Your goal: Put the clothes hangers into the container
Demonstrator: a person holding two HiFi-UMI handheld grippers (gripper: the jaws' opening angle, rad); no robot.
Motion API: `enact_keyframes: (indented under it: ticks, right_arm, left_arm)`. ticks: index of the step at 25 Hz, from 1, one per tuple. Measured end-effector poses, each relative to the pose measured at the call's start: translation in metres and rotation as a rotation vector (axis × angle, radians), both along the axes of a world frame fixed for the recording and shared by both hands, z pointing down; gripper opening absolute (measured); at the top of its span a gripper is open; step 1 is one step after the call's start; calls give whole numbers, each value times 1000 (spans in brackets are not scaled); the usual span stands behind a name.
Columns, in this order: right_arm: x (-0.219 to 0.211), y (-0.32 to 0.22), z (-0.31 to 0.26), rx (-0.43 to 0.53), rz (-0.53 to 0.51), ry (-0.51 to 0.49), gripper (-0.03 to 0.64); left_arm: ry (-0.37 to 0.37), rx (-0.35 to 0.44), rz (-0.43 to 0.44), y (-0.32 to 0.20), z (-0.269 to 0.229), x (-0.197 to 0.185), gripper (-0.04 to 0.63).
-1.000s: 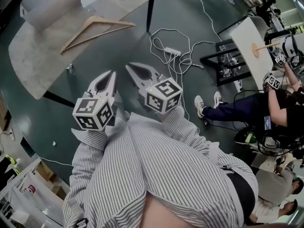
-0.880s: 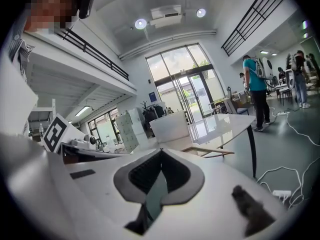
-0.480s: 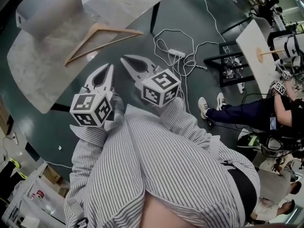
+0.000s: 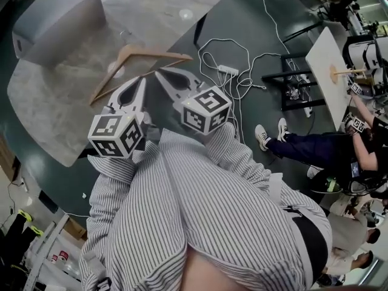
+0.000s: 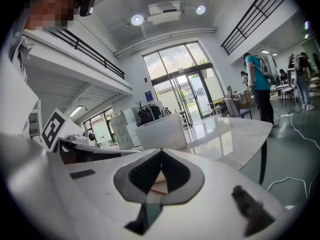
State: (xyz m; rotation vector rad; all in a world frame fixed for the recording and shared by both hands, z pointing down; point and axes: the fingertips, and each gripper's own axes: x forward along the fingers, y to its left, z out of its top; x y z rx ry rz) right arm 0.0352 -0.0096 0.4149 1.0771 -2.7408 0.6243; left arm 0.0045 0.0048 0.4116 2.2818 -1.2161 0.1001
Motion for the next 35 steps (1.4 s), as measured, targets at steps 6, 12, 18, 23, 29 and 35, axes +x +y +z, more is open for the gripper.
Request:
enact_keyframes:
  ticks: [6, 12, 18, 23, 29, 35]
  right_arm:
    - [-17, -47, -7, 16, 13, 7, 14]
    - [-28, -80, -9, 27, 32, 14, 15]
    - [-30, -97, -3, 12, 54, 14, 15]
    - [-31, -99, 9, -11, 60, 33, 15]
    - [-34, -93, 16, -37, 65, 37, 15]
    - [-30, -90, 20, -48, 63, 35, 15]
  left_arm:
    - [8, 15, 26, -46, -6, -13, 9]
    - [8, 29, 56, -82, -9, -21, 11]
    - [10, 25, 102, -100, -5, -20, 9]
    - [15, 6, 122, -101, 5, -20, 9]
    - [23, -11, 129, -98, 10, -25, 9]
    - [22, -36, 143, -94, 17, -15, 9]
